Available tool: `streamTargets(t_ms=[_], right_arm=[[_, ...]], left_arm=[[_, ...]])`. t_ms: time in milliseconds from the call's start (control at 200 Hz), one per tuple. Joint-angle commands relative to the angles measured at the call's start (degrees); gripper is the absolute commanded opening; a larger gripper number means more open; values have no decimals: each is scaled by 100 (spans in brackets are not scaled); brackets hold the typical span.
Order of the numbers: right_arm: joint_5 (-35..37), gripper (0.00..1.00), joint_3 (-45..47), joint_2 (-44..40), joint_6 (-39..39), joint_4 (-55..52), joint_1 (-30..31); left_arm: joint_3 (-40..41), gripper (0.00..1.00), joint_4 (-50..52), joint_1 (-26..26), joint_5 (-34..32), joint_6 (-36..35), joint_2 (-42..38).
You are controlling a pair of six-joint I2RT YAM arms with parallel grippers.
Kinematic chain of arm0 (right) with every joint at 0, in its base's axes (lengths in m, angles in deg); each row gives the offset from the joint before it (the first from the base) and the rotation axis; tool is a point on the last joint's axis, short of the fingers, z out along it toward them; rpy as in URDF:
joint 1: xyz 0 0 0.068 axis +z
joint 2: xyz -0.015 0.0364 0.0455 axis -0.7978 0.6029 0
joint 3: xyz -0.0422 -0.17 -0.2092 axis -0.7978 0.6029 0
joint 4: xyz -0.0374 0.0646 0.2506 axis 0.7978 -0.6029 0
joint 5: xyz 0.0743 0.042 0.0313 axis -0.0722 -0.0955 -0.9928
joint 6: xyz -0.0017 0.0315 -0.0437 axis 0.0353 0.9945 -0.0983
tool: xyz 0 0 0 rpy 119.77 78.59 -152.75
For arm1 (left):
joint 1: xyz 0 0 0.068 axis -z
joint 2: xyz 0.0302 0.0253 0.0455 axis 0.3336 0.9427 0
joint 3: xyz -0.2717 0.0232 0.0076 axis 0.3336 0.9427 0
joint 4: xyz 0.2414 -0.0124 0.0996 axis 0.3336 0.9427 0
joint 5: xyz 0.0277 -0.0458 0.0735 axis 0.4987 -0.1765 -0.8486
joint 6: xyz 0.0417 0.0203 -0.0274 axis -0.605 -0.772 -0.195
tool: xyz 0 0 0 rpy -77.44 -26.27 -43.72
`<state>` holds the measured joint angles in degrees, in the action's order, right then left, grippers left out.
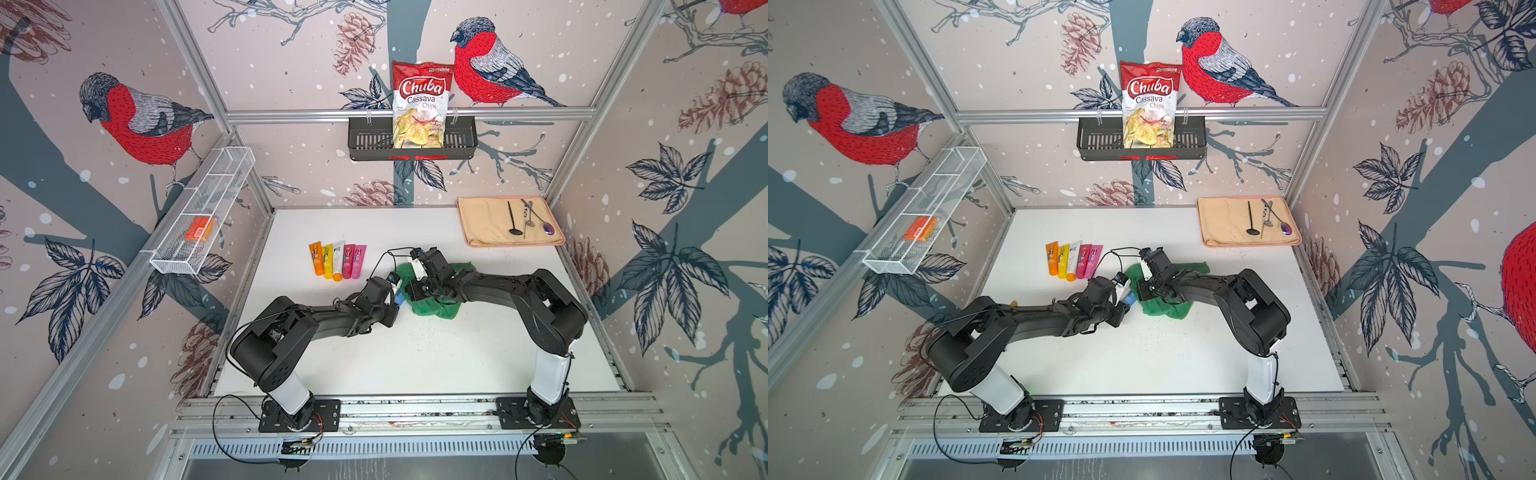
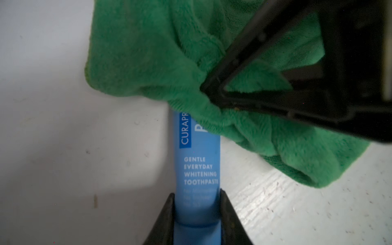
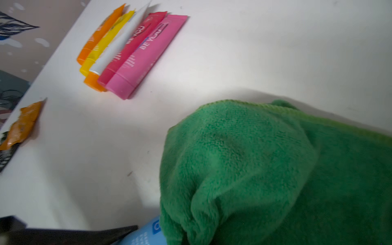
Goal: Wipe the surface of the toothpaste tube
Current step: Wipe the dirt from the toothpaste tube.
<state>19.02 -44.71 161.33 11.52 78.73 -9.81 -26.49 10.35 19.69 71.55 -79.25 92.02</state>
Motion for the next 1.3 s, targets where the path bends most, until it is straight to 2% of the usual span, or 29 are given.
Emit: streamTargets(t_ms=[0,200,410,875,1036,1296], right_arm=[[-1502,0,111,-29,181,91,108],[-1594,0,22,301,180,101,84],[-739,0,-271,698,66,-536,-189],[1120,0,-588,516,-355,-1800,-1032],[1026,0,-447,330,-380,-1701,-1171],[-109,0,-465,51,-351,-1325,-636]], left_arm=[[1,13,-105,2,441,-178,64],[32,13,-127,2,456,-186,36],[79,13,-141,2,442,-170,-67],[107,12,-164,-2,462,-186,-134],[100,12,-168,2,463,-195,-97],[86,12,-201,2,524,-195,-33]])
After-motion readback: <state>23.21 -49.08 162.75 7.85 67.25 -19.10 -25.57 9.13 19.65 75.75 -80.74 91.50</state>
